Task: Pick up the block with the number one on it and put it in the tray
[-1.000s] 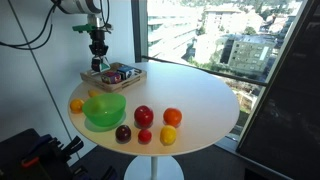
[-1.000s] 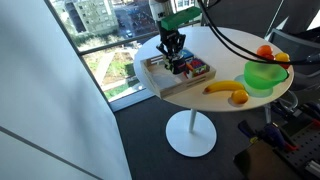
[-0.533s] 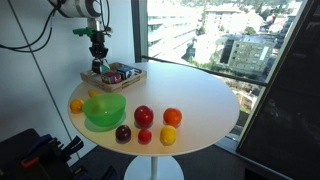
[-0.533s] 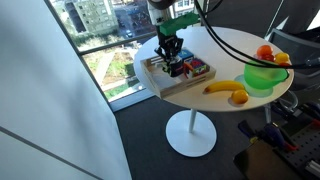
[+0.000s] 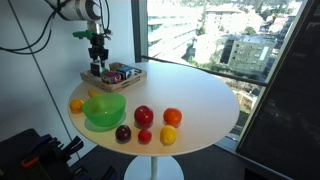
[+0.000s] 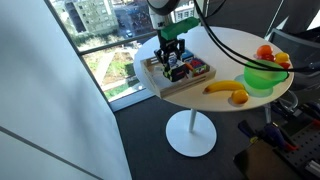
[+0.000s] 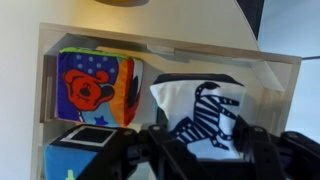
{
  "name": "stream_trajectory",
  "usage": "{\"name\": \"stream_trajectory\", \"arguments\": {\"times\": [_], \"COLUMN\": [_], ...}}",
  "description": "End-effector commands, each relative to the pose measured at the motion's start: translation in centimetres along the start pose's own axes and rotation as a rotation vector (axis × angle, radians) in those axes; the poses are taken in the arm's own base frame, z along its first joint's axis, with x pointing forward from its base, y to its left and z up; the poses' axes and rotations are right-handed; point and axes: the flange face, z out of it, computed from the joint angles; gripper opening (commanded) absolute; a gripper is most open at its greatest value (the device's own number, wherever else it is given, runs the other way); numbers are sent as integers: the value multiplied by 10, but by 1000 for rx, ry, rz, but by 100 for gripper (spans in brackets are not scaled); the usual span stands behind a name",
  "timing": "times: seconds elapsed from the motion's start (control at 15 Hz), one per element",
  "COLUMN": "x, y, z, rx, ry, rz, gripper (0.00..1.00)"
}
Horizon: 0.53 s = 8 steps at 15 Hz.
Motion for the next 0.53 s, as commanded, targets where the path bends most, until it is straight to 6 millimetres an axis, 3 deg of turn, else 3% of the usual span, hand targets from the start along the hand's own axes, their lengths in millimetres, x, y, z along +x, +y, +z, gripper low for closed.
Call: {"name": "stream_trajectory", "arguments": {"times": [0.0,0.07,0.13,0.47], "x": [-5,-6,-7,-11], "y": [4,6,7,12], "z": [-6,-8,-10,-23], "rx": [11,11,11,9], "ry": [9,12,13,21], "rz": [23,26,29,39], "gripper": [91,99,100,100]}}
